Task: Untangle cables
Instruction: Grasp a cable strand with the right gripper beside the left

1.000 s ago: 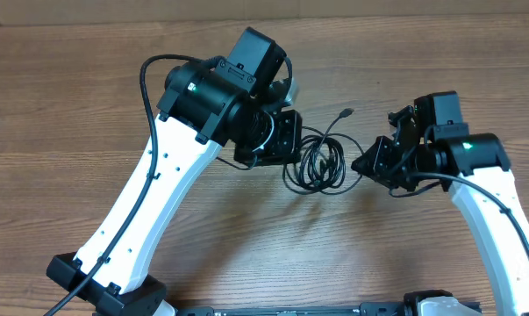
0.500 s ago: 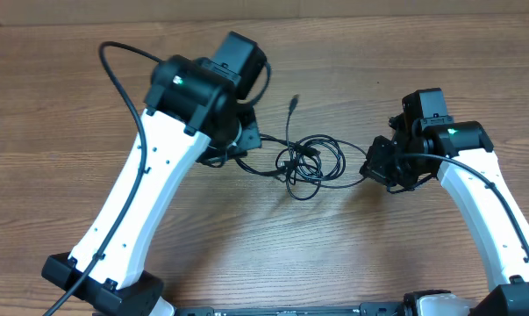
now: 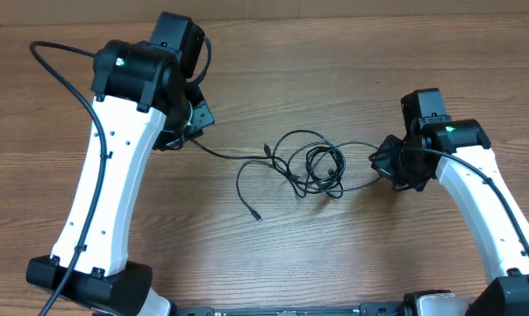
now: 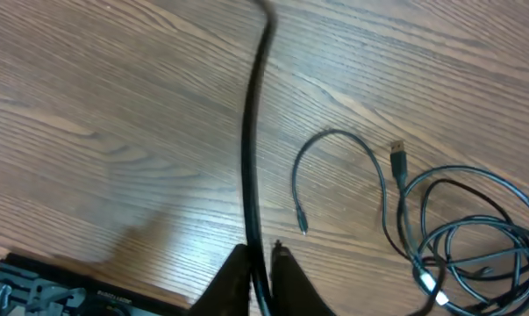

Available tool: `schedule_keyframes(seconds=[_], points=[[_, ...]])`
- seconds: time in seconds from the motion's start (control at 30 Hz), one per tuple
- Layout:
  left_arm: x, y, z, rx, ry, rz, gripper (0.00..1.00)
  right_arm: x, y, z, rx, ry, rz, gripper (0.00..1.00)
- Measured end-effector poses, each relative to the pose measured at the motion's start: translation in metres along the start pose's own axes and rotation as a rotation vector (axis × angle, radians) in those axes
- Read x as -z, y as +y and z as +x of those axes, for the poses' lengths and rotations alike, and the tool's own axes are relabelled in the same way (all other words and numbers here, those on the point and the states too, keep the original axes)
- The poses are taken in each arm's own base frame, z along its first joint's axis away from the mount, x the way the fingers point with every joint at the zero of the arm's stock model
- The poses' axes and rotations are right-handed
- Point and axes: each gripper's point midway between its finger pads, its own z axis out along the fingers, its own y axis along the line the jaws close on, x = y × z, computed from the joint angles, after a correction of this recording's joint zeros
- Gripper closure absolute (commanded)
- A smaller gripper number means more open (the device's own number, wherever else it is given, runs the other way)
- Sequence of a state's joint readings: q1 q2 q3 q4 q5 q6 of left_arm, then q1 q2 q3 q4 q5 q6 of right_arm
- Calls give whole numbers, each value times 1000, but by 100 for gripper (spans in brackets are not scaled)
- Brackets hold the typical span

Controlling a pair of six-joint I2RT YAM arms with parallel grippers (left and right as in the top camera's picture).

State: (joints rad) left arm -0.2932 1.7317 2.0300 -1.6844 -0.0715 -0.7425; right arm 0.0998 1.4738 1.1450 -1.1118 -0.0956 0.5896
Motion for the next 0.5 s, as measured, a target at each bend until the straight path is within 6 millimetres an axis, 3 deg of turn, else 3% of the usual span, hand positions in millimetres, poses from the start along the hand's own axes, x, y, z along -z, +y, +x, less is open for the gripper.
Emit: schedule_keyframes(seconds=[0.3,0.37,0.43,0.5], points=[[0,0,0,-5,1,-1,73,3,37,-1,18,28,-191,96],[0,1,0,-20,2,-3,64,5,44,5,35,57,-235,96],[0,0,1,-26,3,-1,46,7,50,10,56,84,-270,96],[-1,-2,3,-45,16,11,40,9,56,16,89,107,-304,96]])
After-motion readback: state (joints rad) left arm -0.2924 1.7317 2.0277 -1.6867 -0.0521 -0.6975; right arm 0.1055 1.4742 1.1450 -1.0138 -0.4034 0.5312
